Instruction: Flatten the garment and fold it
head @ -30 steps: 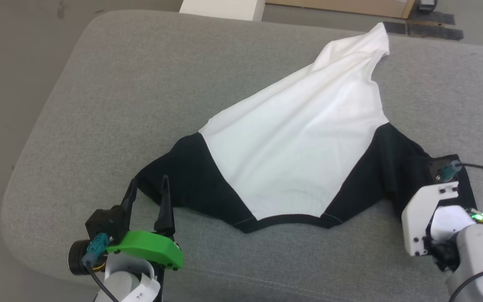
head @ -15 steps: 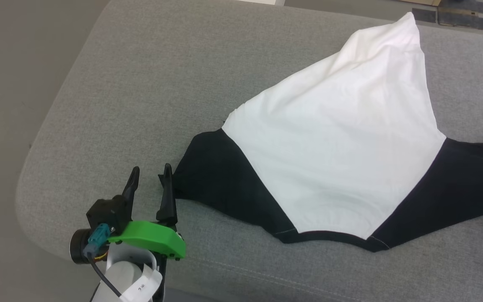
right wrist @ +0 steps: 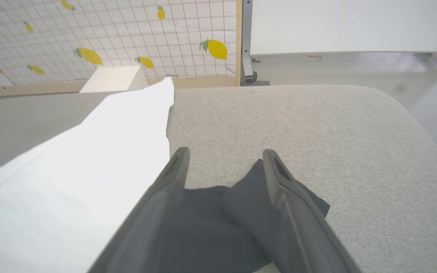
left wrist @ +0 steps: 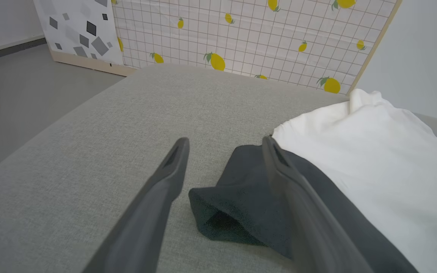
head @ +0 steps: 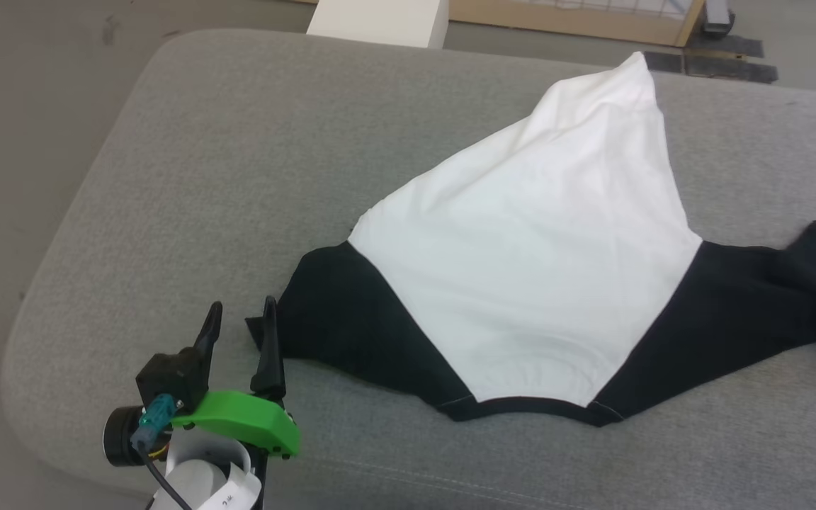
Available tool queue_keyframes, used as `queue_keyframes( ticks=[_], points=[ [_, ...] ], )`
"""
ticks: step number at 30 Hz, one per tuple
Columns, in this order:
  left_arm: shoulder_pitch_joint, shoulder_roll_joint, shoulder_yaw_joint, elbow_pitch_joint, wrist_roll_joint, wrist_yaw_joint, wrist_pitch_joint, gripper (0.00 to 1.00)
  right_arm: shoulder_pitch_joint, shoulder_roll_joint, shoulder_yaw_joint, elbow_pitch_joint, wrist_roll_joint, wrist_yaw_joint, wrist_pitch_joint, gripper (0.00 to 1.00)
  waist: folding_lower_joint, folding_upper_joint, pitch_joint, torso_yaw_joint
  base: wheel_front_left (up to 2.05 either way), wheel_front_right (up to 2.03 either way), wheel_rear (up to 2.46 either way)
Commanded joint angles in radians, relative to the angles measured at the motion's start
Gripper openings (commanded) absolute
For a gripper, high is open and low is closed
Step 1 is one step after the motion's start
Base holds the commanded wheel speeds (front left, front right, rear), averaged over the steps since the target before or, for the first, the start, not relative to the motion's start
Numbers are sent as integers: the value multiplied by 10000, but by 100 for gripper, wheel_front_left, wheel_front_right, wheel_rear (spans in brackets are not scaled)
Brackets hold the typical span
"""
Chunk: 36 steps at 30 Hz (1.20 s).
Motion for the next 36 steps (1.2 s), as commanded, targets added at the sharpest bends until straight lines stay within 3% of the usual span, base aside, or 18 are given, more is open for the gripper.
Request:
queue_keyframes(
  ticks=[1,6,7,14,17,21,25,36],
  points=[
    [139,68,-36,-37,-130,43,43,100,353,265,157,-380,415,-15,-588,100,0,0,-424,-478,0,0,0],
    [278,53,-117,-101,-171,90,151,100,1692,891,700,-1314,1071,-15,-2060,100,0,0,-667,-777,0,0,0],
    [338,31,-185,-112,-197,108,194,100,2559,1267,834,-1426,1424,-15,-2595,100,0,0,-819,-901,0,0,0],
    [472,-106,-364,15,-439,167,605,100,3795,1554,970,-710,1999,-15,-3242,100,0,0,-967,-1071,0,0,0],
    [421,-258,-506,315,-842,331,1696,100,3940,1567,1010,-400,2108,-15,-3435,100,0,0,-939,-1104,0,0,0],
    [228,-409,-773,686,-1440,904,4087,100,3886,1570,1042,-196,2193,-15,-3568,100,0,0,-759,-1182,0,0,0],
    [-91,-469,-1106,710,-1739,1347,5805,100,3677,1571,1099,-79,2211,-15,-3653,100,0,0,-503,-1316,0,0,0],
    [-1028,-442,-1385,1234,-1832,1716,6770,100,3232,1572,1410,213,2162,-15,-3868,100,0,0,180,-1670,0,0,0]
  ],
)
